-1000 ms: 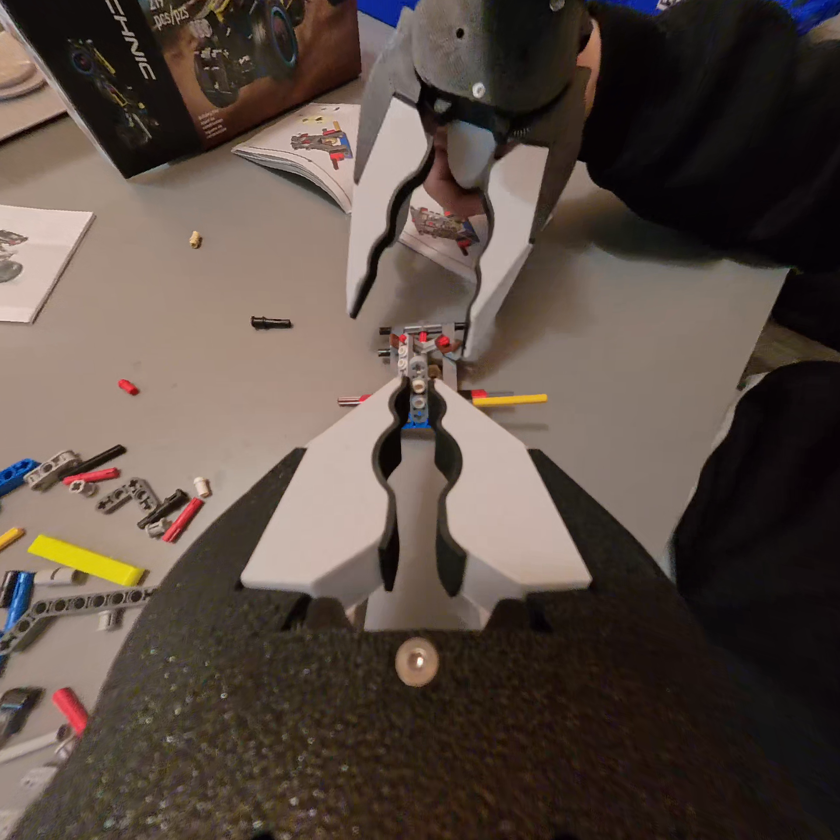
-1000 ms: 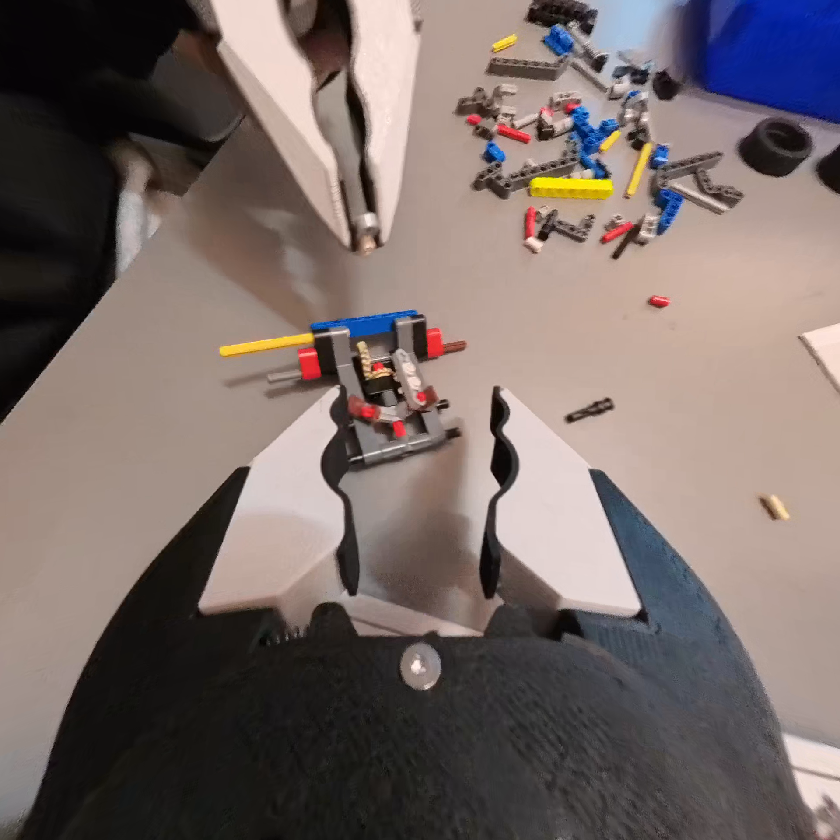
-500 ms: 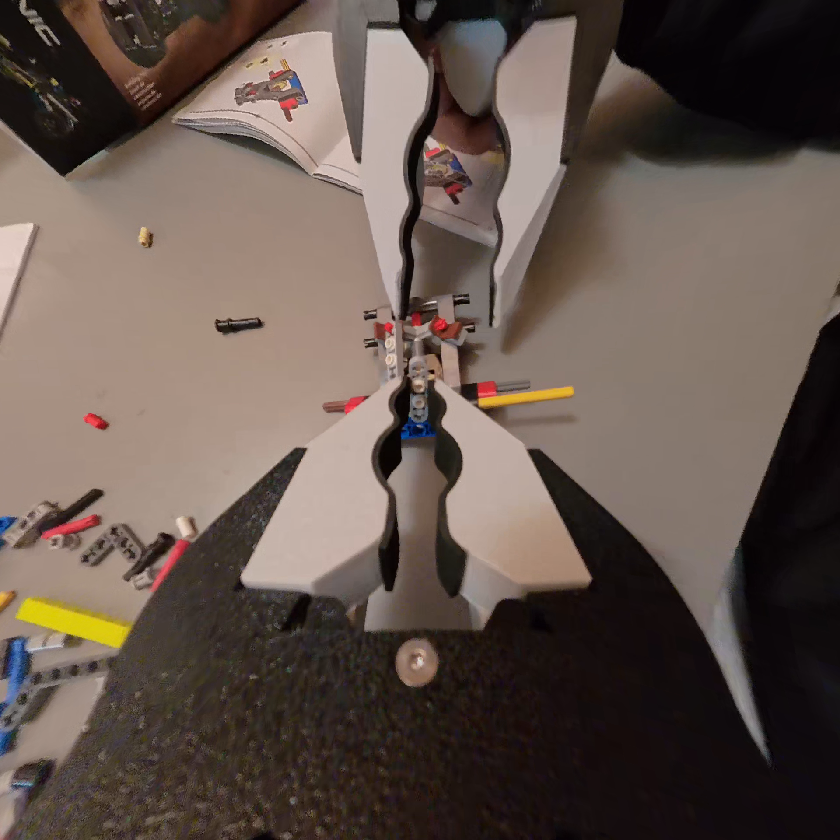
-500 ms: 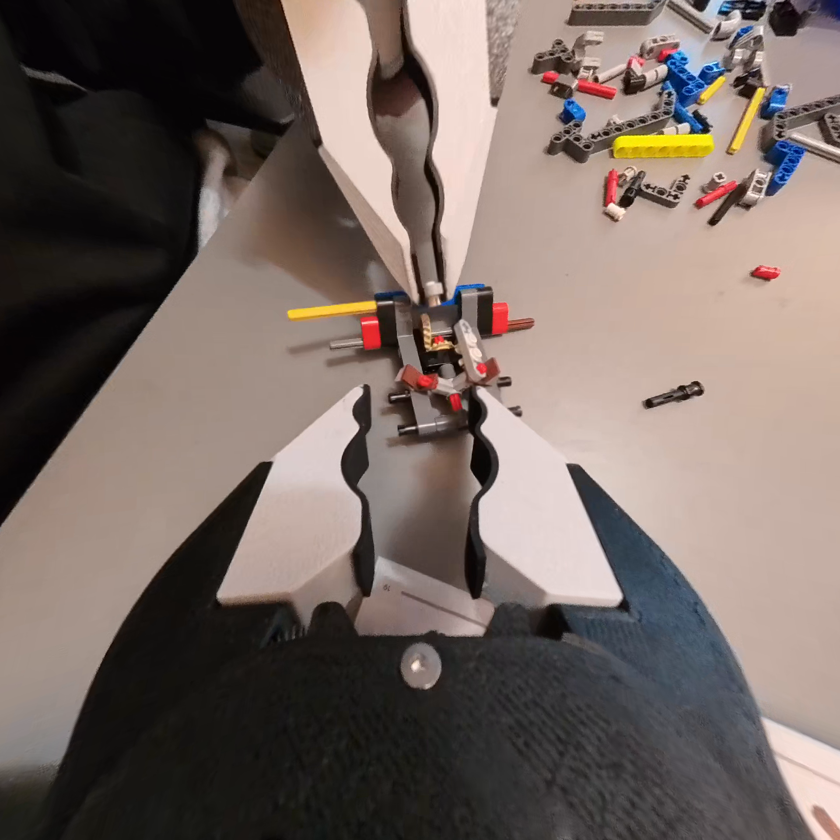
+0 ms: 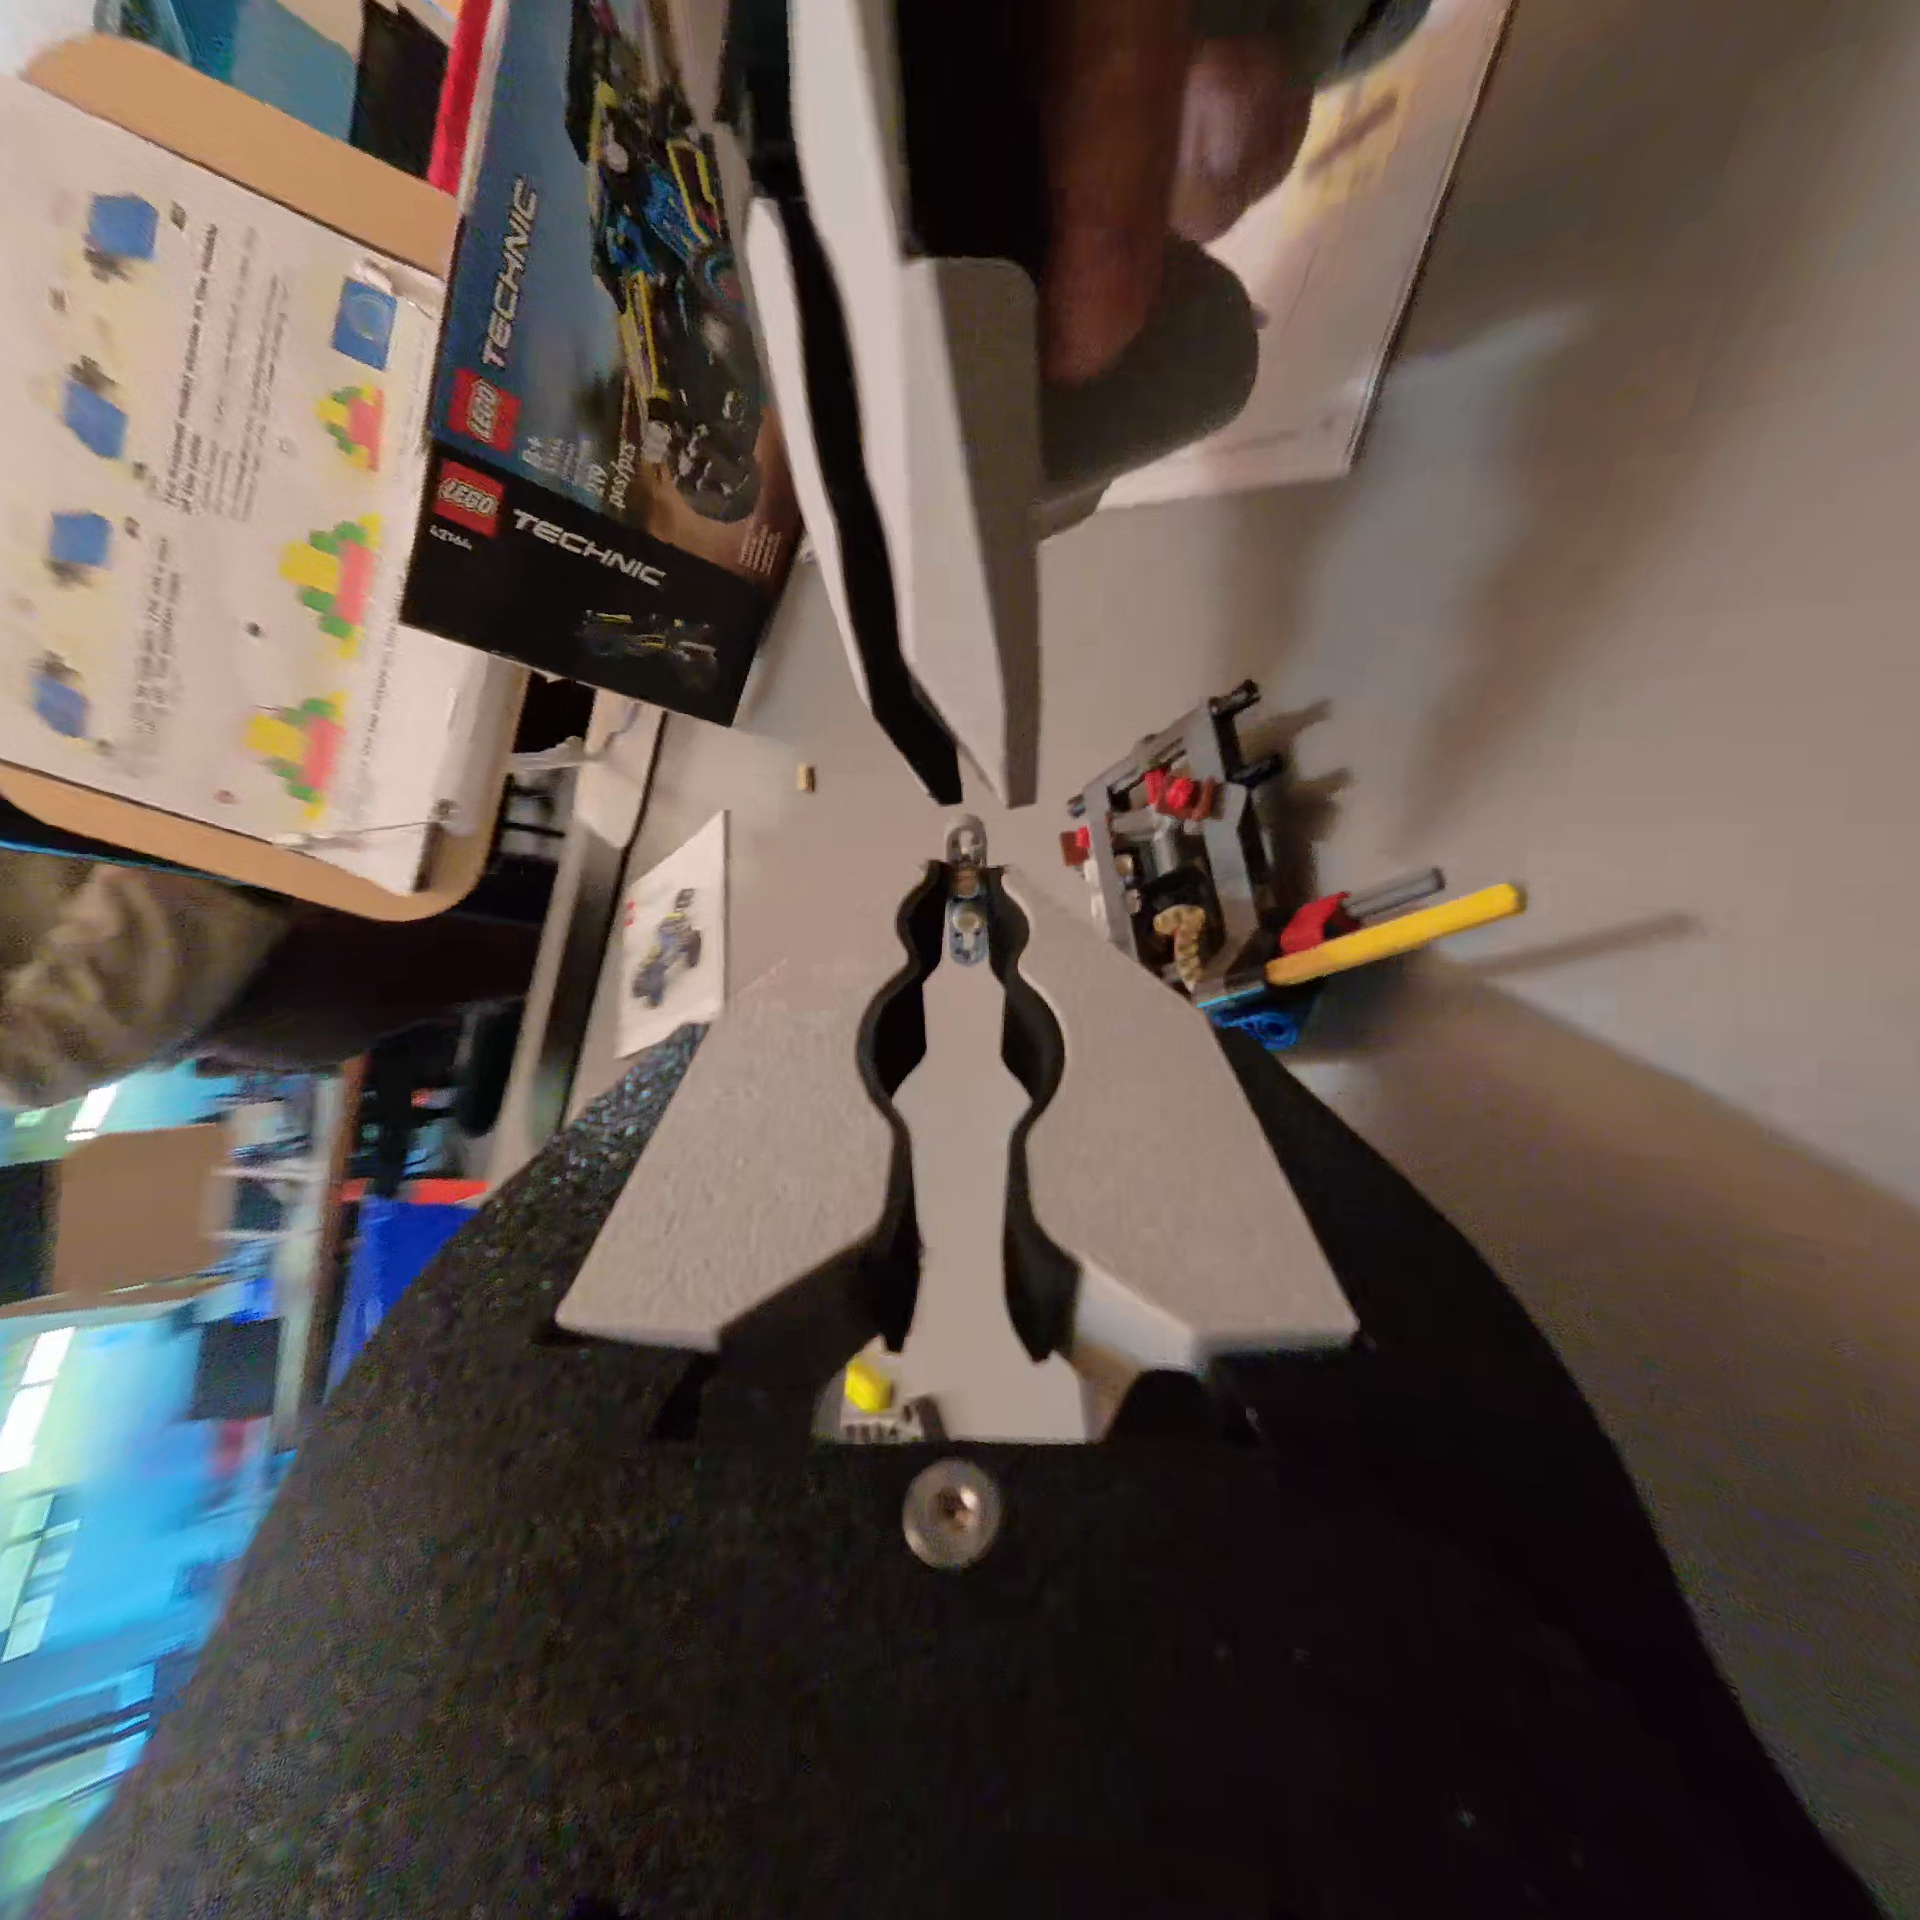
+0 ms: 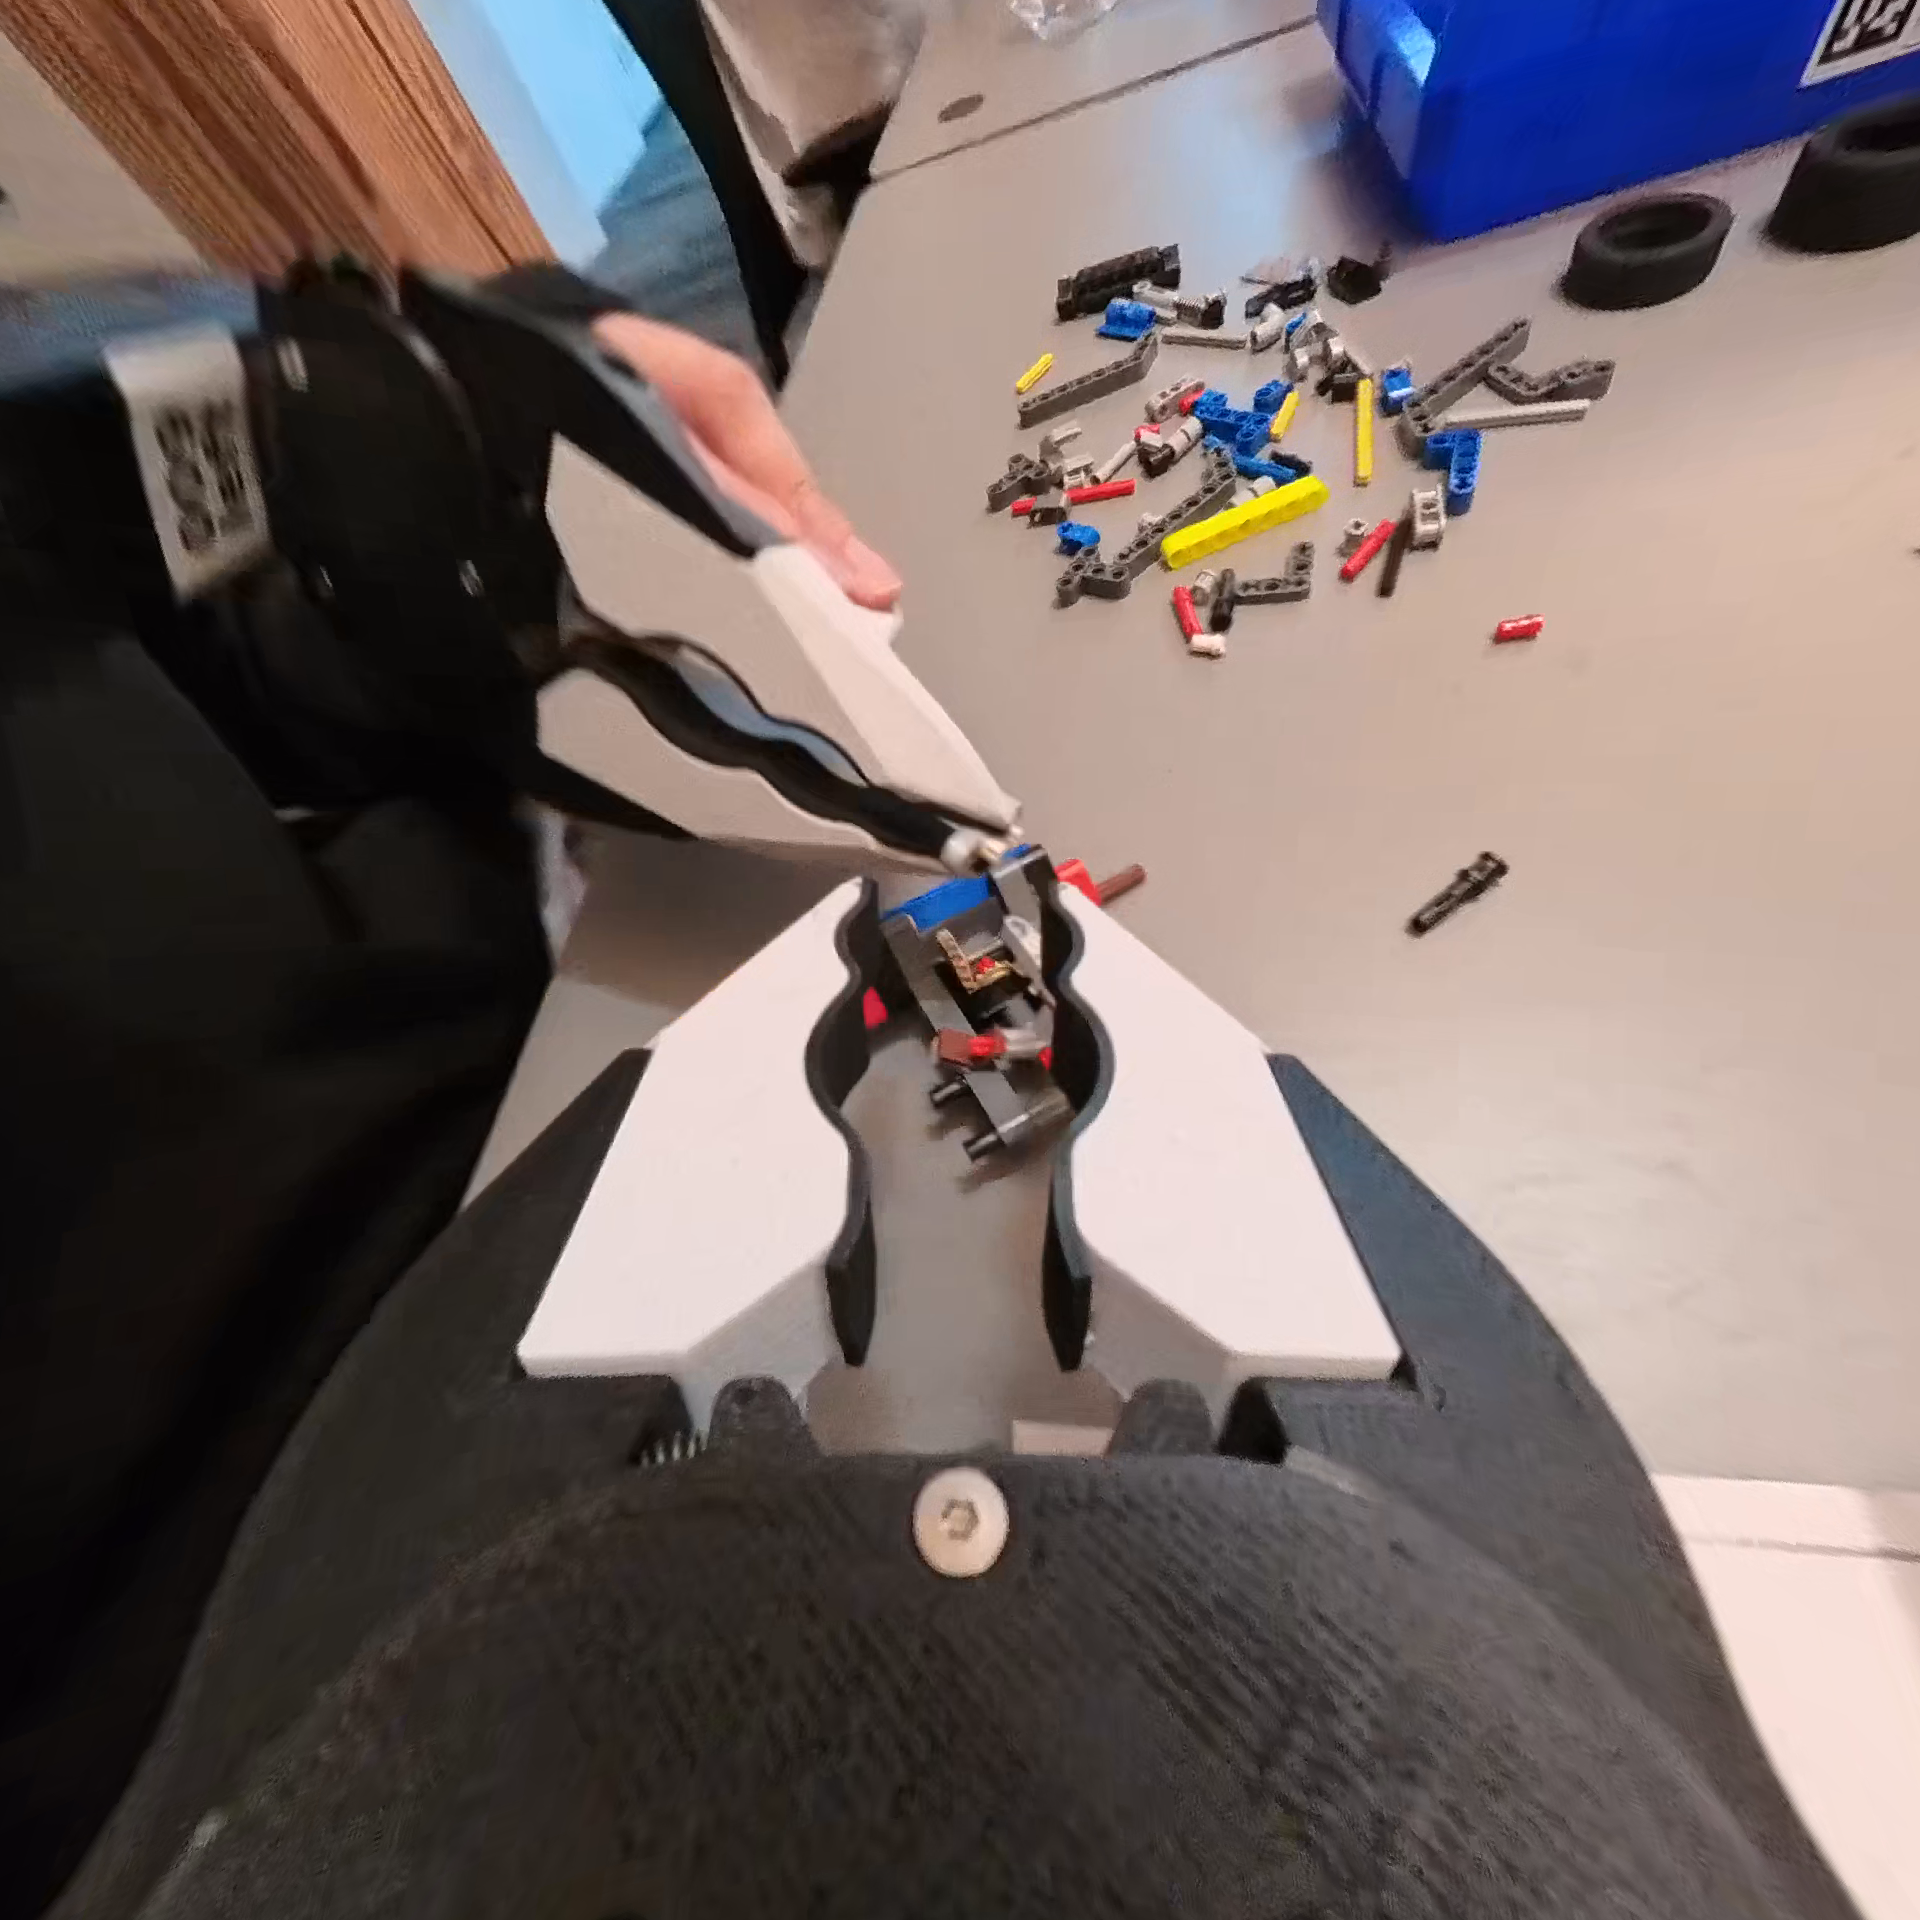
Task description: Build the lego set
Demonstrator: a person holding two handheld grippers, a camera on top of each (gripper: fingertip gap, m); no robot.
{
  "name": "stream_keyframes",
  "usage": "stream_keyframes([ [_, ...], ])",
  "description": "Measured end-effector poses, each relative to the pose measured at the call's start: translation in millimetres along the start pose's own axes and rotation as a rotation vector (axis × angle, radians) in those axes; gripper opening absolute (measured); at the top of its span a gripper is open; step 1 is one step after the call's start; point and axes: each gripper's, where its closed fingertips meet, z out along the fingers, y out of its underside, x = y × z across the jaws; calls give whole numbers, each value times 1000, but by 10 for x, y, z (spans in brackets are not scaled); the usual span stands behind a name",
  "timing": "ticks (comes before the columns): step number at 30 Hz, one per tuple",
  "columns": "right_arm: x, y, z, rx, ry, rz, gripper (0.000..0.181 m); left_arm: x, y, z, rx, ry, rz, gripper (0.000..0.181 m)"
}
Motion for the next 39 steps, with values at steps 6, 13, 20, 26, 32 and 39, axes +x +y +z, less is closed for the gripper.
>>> stream_keyframes([
  [6, 1, 33, 26, 27, 31, 15, 9, 31, -71, 24, -47, -69, 137, 5],
  [13, -52, 45, -48, 72, 4, -51, 1, 45, -169, -12, 71, 2, 34, 8],
  [20, -162, 45, -150, 183, -62, -200, 1, -23, -219, -255, 316, 436, -646, 18],
  [26, -214, 70, -113, 168, -78, -226, 1, 62, -212, -366, 394, 677, -860, 12],
  [32, -264, 54, -83, 178, -104, -204, 1, 160, -223, -330, 368, 728, -892, 5],
  [39, -261, 77, -64, 160, -96, -200, 3, 178, -210, -315, 354, 739, -880, 2],
])
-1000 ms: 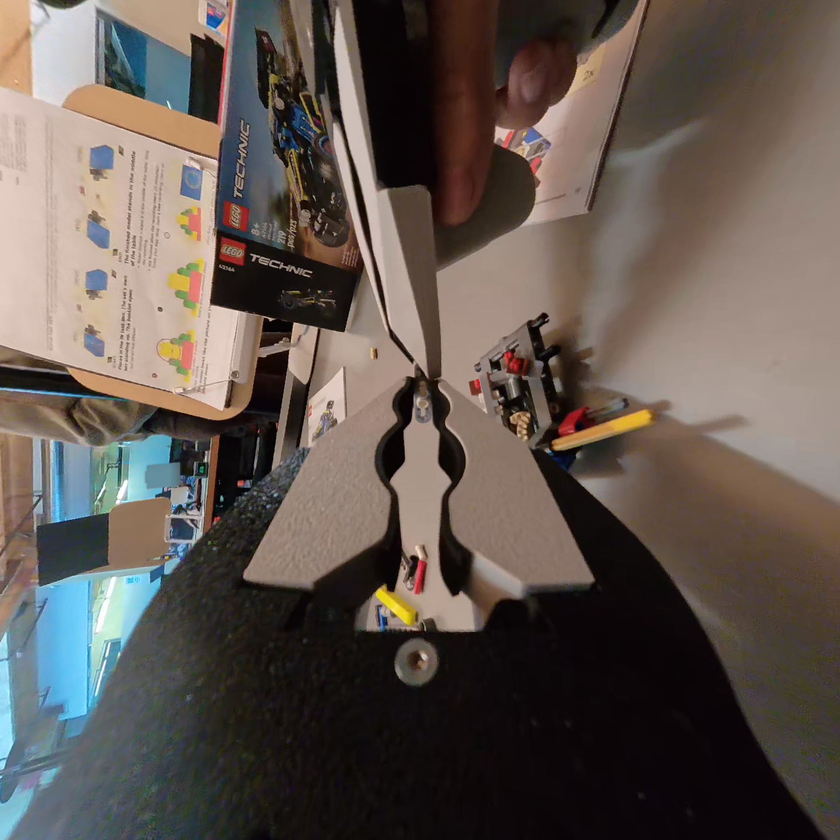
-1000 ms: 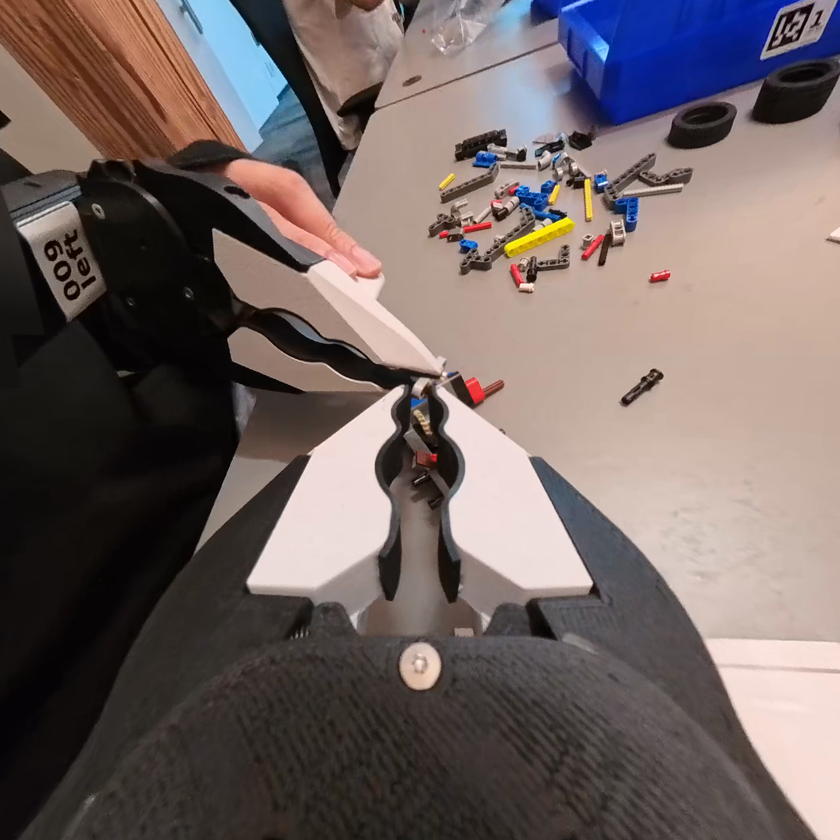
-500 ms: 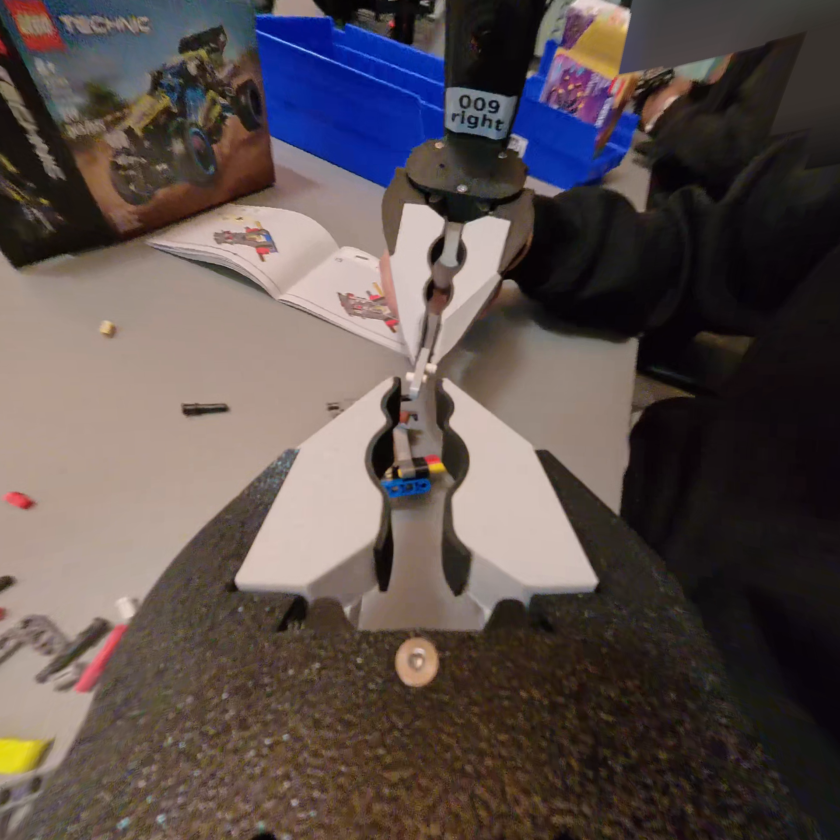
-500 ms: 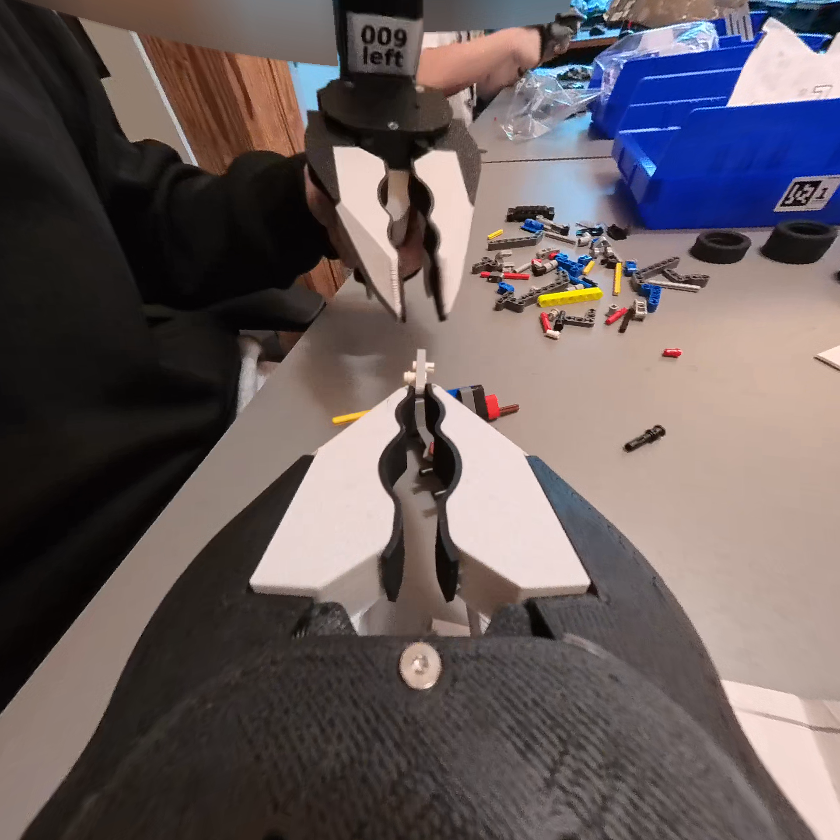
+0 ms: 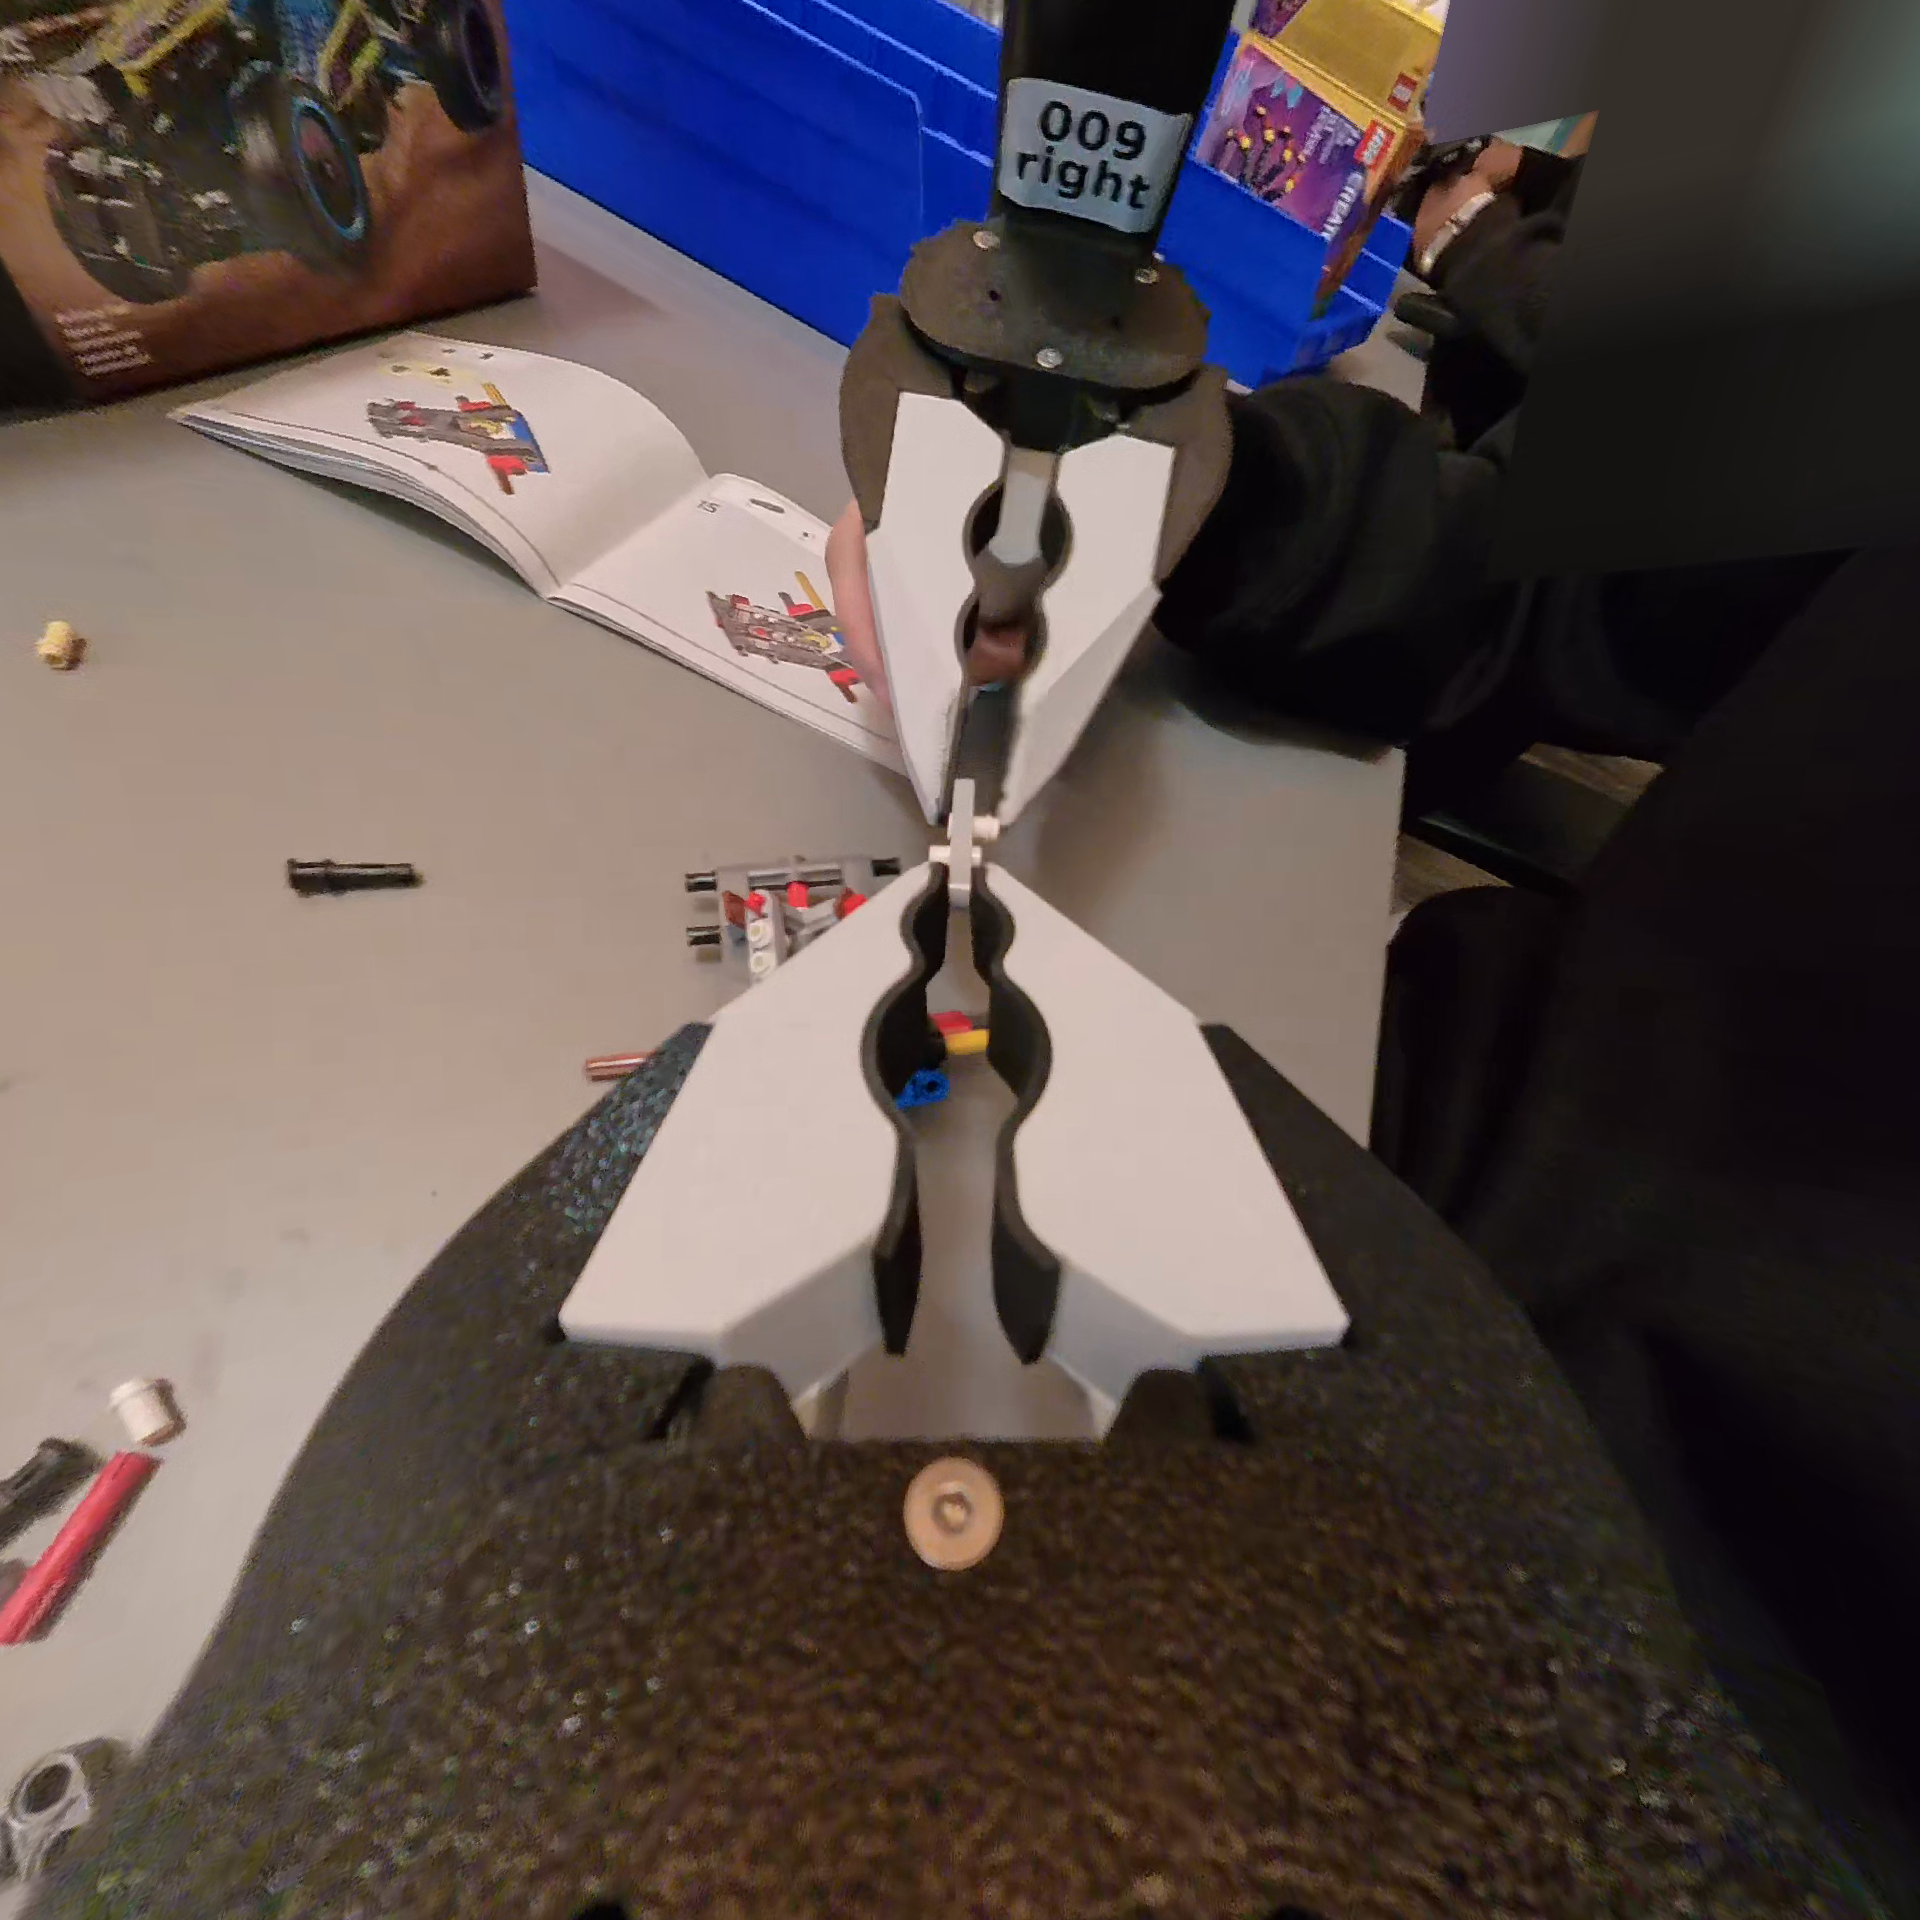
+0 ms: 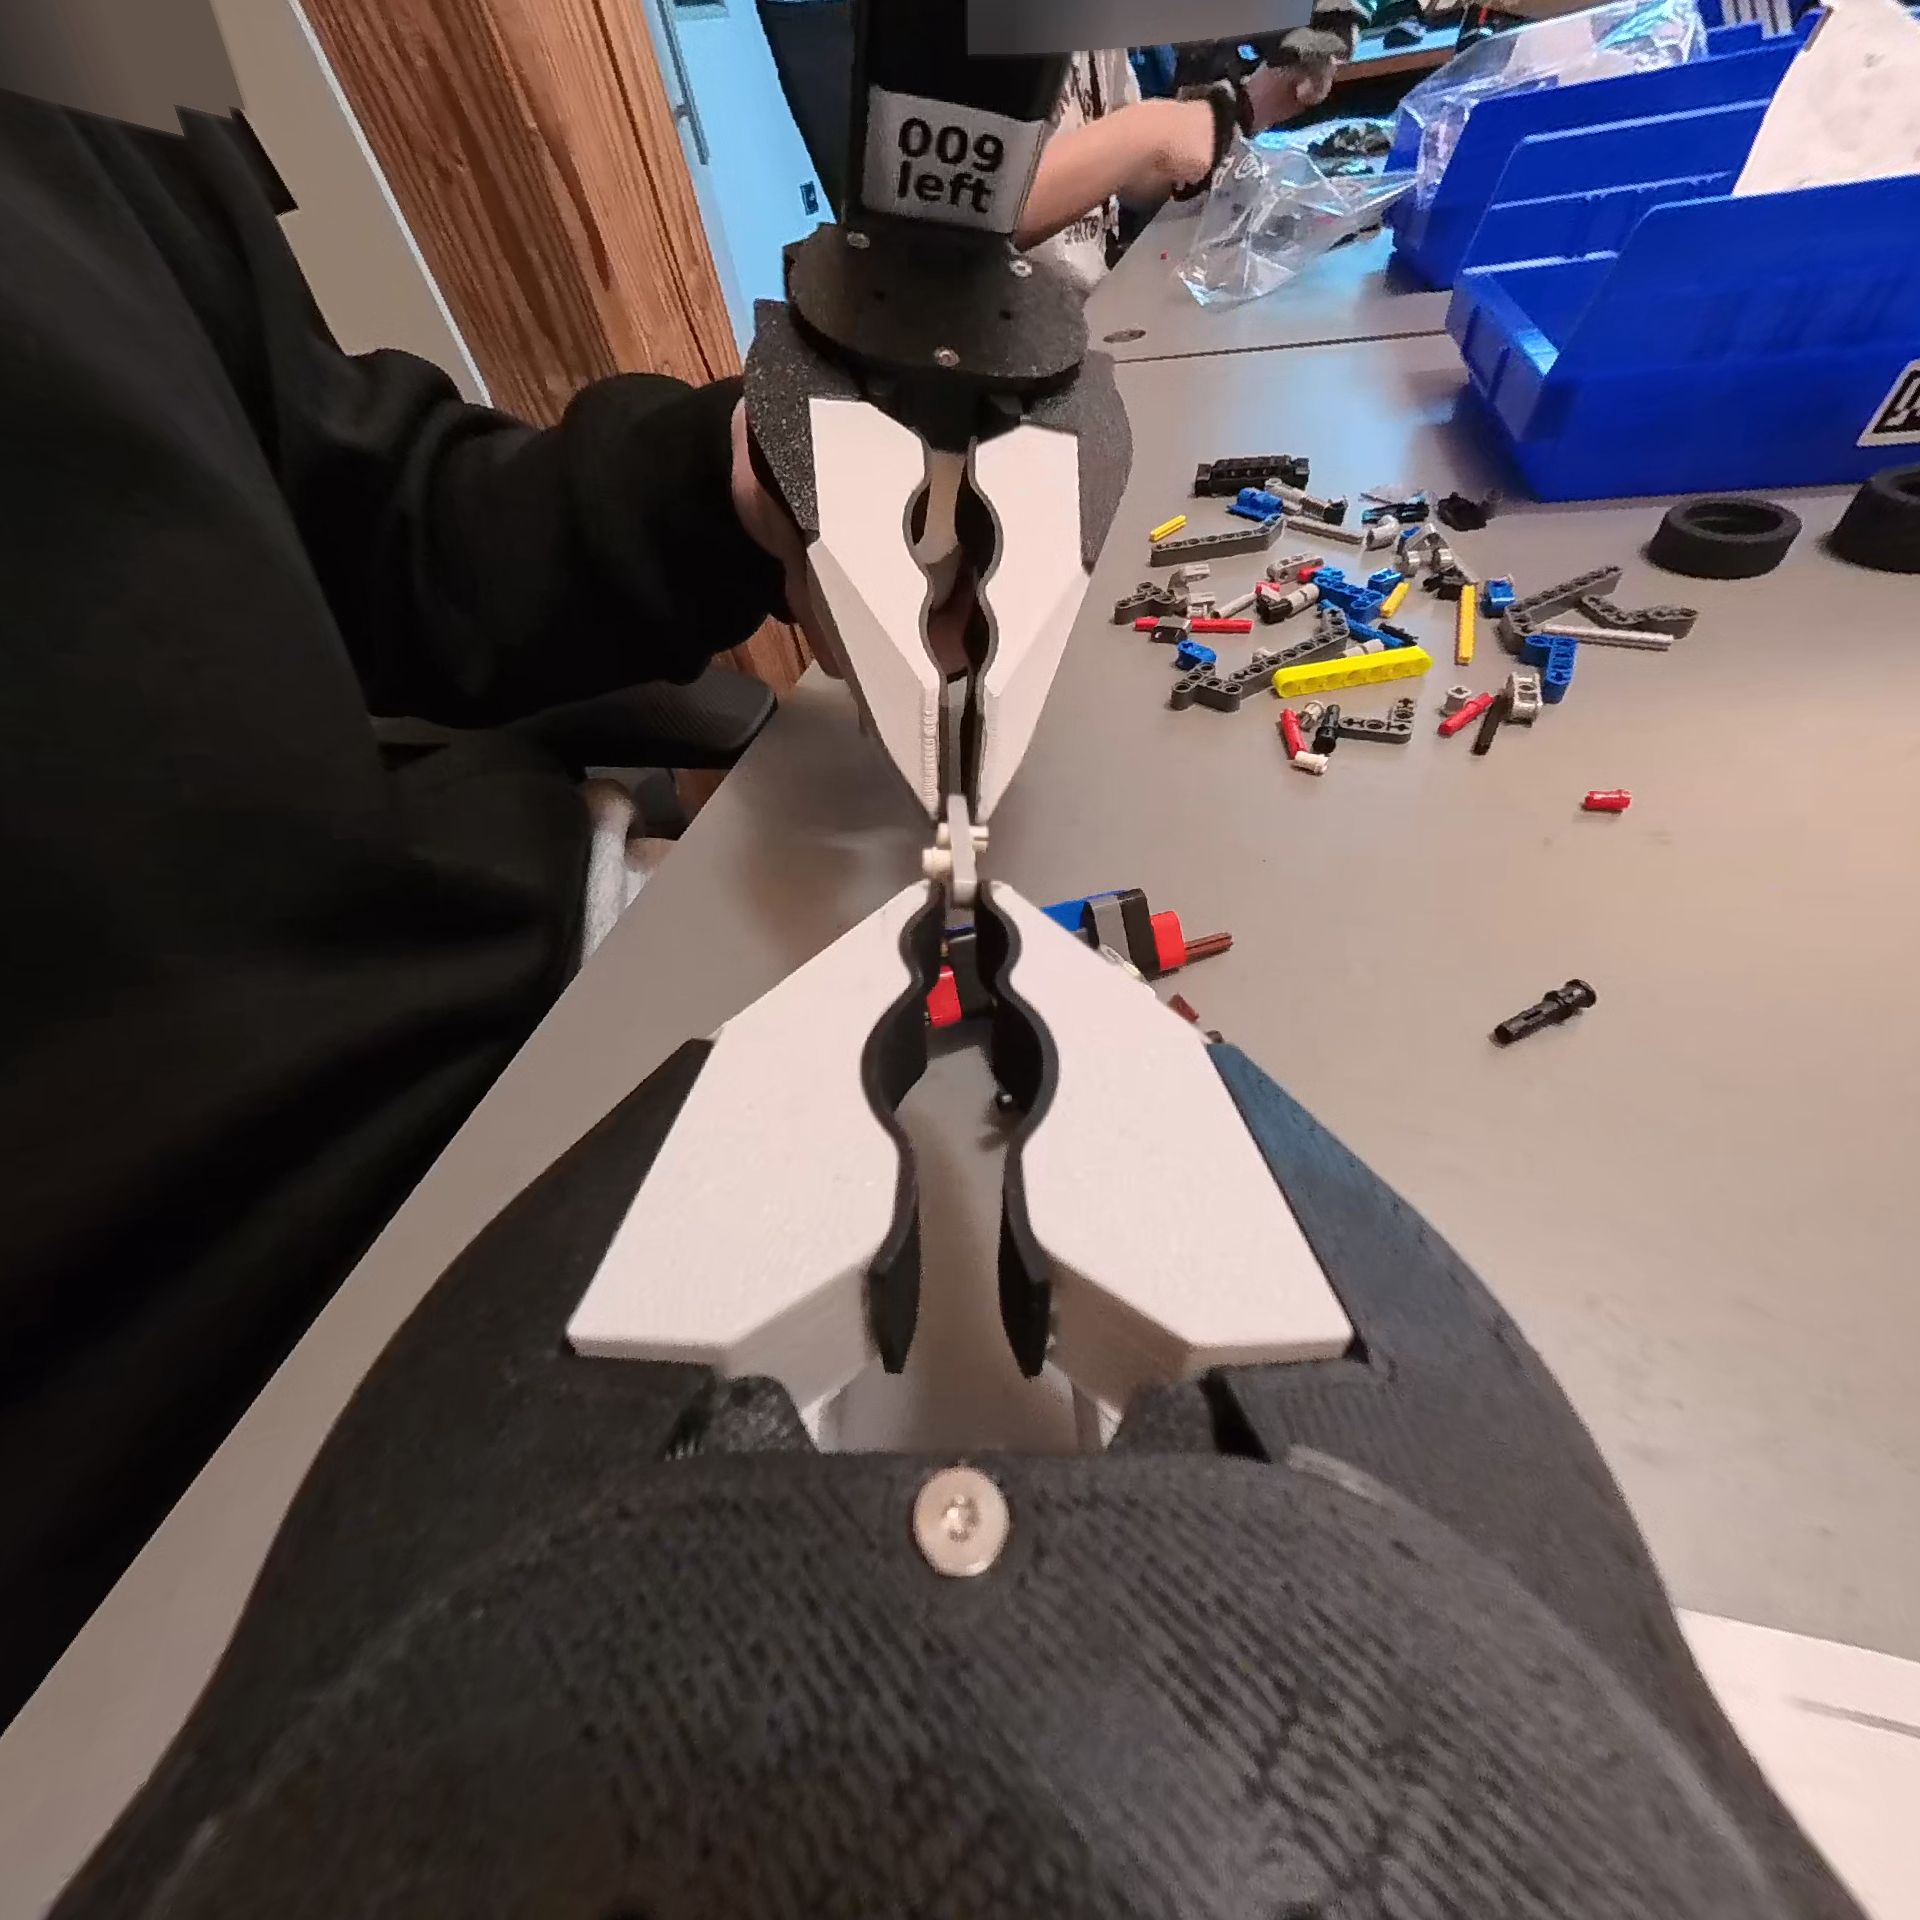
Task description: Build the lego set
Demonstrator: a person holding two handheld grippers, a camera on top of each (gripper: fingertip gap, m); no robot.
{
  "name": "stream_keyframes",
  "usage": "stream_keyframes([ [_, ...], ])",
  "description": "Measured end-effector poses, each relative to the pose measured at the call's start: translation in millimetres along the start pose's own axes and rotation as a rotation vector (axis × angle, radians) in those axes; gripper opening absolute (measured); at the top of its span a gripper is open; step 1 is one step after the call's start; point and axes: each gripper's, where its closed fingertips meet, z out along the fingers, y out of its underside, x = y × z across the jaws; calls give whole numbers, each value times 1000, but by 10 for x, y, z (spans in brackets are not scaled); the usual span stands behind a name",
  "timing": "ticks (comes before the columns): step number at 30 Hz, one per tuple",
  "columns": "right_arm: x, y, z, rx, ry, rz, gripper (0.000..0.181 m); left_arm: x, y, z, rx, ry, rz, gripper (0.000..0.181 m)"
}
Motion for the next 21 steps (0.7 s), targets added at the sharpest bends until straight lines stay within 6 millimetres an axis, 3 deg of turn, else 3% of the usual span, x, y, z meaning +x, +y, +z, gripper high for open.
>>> stream_keyframes([
  [5, 46, -22, 0, 25, 14, 86, 23, -66, 0, -5, 34, -35, 11, 2],
  [12, 48, -38, 7, 25, 21, 66, 5, -49, 8, 27, 33, -33, 26, 1],
  [18, 92, 4, -8, -6, 56, 34, 12, -63, 34, 45, 11, -38, 29, 1],
  [21, 222, 25, -169, -49, 117, -24, 17, -133, 102, 24, -27, -70, 22, 1],
])
